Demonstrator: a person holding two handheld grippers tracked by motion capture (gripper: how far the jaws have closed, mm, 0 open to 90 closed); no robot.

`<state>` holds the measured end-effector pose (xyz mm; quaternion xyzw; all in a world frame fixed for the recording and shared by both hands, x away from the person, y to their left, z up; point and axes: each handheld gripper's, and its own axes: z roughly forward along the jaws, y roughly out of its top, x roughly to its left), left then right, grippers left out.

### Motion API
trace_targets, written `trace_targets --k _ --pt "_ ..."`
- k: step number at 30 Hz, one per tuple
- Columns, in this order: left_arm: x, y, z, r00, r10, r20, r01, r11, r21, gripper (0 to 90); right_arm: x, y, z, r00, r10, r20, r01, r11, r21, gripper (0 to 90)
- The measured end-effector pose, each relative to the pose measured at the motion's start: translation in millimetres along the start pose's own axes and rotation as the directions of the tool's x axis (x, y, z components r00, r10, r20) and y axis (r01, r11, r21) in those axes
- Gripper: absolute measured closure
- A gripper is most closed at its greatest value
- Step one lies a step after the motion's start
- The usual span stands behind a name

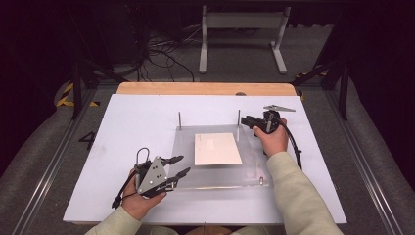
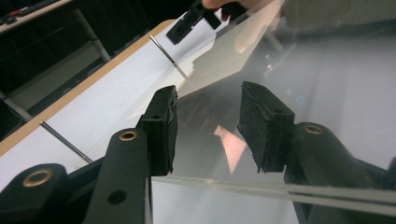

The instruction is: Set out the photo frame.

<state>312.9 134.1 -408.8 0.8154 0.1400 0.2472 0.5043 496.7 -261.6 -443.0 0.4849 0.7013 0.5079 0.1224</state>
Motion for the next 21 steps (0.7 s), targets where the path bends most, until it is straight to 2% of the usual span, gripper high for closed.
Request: trace_targets --k 4,8,9,12,14,18,21 --pt "3.7 1.2 -0.5 0.9995 -0.031 0.005 0.031 0.9995 0.011 53.1 7.7 -0.2 -24.2 0.9968 -0.079 -0.011 0.079 0.997 0.006 66.5" --pt "9.9 0.5 -2.4 0.9986 -0.053 0.000 0.053 0.9985 0.015 51.8 19.9 -4.5 -53.6 0.9886 -0.127 -0.081 0.126 0.992 -0.021 61.8" --pt "10.6 0.6 -2.6 0.9985 -0.055 0.001 0.055 0.9984 0.015 51.5 24.2 -6.5 -63.9 0.9832 -0.153 -0.099 0.151 0.988 -0.030 61.7" --pt "12.0 2.3 -3.1 0.9986 -0.054 0.002 0.054 0.9983 0.020 51.4 33.4 -11.6 -87.5 0.9680 -0.222 -0.117 0.215 0.974 -0.068 60.3" --pt "12.5 3.5 -3.4 0.9984 -0.055 0.006 0.055 0.9983 0.020 51.4 39.8 -16.2 -104.0 0.9628 -0.242 -0.120 0.234 0.969 -0.078 59.0" --pt "15.1 7.2 -4.1 0.9980 -0.063 0.005 0.063 0.9975 0.031 51.4 51.4 -24.4 -131.5 0.9459 -0.302 -0.120 0.287 0.950 -0.123 57.1" --pt "17.9 10.5 -4.8 0.9972 -0.074 0.005 0.074 0.9965 0.040 51.4 59.0 -28.4 -148.4 0.9329 -0.343 -0.109 0.329 0.935 -0.130 55.1"
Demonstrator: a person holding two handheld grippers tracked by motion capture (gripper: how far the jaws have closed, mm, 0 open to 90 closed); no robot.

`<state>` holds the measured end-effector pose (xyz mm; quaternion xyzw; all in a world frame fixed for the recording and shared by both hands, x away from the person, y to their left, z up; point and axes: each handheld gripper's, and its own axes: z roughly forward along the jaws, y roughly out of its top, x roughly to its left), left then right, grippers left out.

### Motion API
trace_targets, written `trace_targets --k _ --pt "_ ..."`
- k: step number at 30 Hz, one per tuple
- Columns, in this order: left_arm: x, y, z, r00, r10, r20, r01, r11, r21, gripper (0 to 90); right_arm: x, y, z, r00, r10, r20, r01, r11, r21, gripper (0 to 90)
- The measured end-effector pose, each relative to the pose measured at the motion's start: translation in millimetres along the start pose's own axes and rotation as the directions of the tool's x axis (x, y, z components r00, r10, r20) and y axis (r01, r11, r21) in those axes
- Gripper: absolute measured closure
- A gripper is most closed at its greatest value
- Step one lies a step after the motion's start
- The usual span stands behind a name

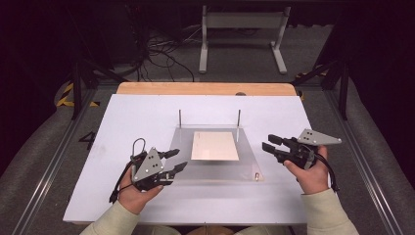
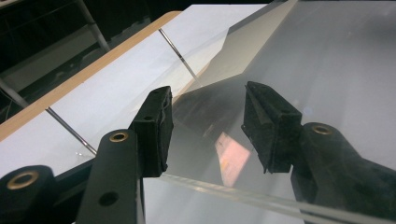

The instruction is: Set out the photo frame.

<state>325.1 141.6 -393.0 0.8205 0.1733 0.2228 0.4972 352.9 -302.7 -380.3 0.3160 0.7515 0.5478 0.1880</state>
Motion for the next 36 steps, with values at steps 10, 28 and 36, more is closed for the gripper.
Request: trace_targets --k 10,28,36 --pt "6.0 7.0 -0.9 0.9996 -0.024 0.011 0.024 0.9996 0.013 51.4 29.0 -0.6 -28.7 0.9891 -0.147 -0.015 0.147 0.988 0.040 49.4" --pt "7.3 11.1 0.0 0.9996 -0.023 0.018 0.023 0.9996 0.015 52.1 66.4 -1.7 -1.6 0.9381 -0.328 -0.110 0.323 0.944 -0.066 37.9" --pt "5.0 11.3 0.6 0.9999 -0.006 0.009 0.006 0.9999 0.015 54.0 65.7 -4.1 20.9 0.9107 -0.403 -0.092 0.393 0.913 -0.104 57.9"
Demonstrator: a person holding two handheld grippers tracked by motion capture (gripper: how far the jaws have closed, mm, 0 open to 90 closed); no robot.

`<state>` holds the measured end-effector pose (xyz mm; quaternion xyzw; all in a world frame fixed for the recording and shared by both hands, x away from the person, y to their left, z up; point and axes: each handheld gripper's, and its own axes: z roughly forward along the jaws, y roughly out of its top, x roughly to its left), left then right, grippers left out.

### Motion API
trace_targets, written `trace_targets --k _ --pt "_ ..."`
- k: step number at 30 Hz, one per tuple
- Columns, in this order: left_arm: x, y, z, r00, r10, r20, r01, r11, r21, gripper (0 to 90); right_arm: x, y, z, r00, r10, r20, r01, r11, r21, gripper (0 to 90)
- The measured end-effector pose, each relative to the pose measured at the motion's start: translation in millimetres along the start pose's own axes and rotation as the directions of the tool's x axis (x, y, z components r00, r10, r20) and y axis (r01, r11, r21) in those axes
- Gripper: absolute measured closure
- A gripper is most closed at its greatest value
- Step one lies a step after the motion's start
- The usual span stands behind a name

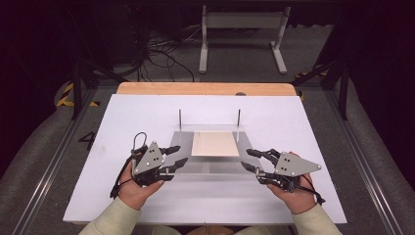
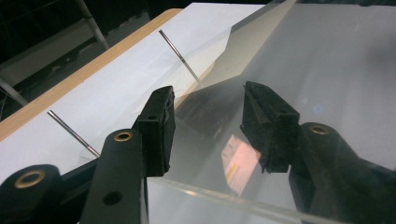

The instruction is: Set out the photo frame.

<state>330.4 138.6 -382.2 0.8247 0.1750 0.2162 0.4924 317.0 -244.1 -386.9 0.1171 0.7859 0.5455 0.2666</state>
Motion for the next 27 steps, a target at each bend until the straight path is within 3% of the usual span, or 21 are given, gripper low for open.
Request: trace_targets --k 2,7,13,19,27 --pt "0.1 1.2 -0.3 1.0000 -0.003 -0.007 0.003 1.0000 0.000 54.6 0.9 2.4 0.5 0.9993 -0.028 0.026 0.028 1.000 0.001 59.0" --pt "-0.8 8.3 -1.7 0.9996 0.004 -0.029 -0.004 1.0000 -0.002 55.5 -2.1 5.3 -0.3 0.9990 -0.013 0.042 0.014 1.000 -0.013 58.7" --pt "-0.7 22.9 -7.9 0.9994 0.005 -0.034 -0.006 0.9992 -0.040 55.7 -5.6 18.1 -6.8 0.9962 -0.013 0.087 0.018 0.998 -0.063 58.5" --pt "-5.6 42.4 -13.4 0.9971 0.038 -0.066 -0.043 0.9953 -0.087 55.9 -7.9 31.0 -11.9 0.9917 -0.019 0.127 0.031 0.995 -0.095 58.8" --pt "-4.9 57.0 -22.9 0.9982 0.032 -0.051 -0.038 0.9894 -0.140 56.1 -8.9 44.6 -21.5 0.9882 -0.021 0.152 0.041 0.991 -0.131 60.5"
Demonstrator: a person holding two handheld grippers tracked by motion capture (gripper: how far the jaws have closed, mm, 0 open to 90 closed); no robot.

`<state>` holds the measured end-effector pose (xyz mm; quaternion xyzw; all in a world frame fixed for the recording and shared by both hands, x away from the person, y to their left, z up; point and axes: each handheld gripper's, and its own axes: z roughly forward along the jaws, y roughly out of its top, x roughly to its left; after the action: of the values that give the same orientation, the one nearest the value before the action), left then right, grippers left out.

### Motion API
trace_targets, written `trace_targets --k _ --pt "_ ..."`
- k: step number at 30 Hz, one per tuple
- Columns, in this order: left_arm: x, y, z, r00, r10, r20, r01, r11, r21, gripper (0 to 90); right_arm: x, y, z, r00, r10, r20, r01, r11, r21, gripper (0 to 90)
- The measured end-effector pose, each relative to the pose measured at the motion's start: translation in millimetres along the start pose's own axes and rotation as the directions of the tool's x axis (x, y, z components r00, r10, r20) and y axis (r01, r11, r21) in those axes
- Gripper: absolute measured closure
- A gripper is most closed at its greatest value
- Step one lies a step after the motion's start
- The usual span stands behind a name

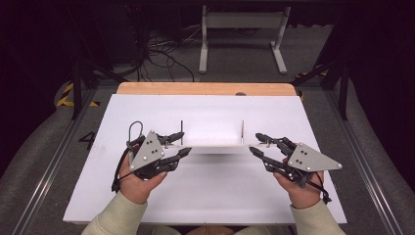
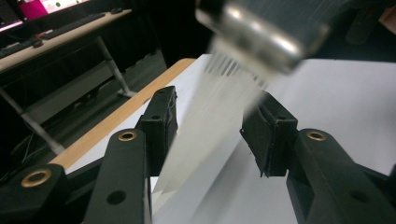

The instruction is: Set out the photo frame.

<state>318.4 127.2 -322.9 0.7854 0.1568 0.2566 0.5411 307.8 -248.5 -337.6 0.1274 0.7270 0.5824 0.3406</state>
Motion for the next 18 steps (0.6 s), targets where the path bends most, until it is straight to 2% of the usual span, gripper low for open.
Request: trace_targets --k 6,10,18 --pt "-0.3 11.3 -9.3 0.9995 -0.018 0.028 0.020 0.9980 -0.059 57.2 -0.9 13.0 -8.5 0.9999 0.006 0.010 -0.006 1.000 -0.025 62.1" --pt "-0.6 18.4 -17.1 0.9990 -0.018 0.040 0.022 0.9940 -0.107 57.5 0.7 23.3 -16.5 0.9994 0.035 0.002 -0.035 0.998 -0.051 63.9" --pt "-4.4 28.1 -30.2 0.9966 -0.042 0.071 0.051 0.9889 -0.140 59.4 5.8 36.5 -25.0 0.9967 0.080 -0.012 -0.081 0.995 -0.050 64.1"
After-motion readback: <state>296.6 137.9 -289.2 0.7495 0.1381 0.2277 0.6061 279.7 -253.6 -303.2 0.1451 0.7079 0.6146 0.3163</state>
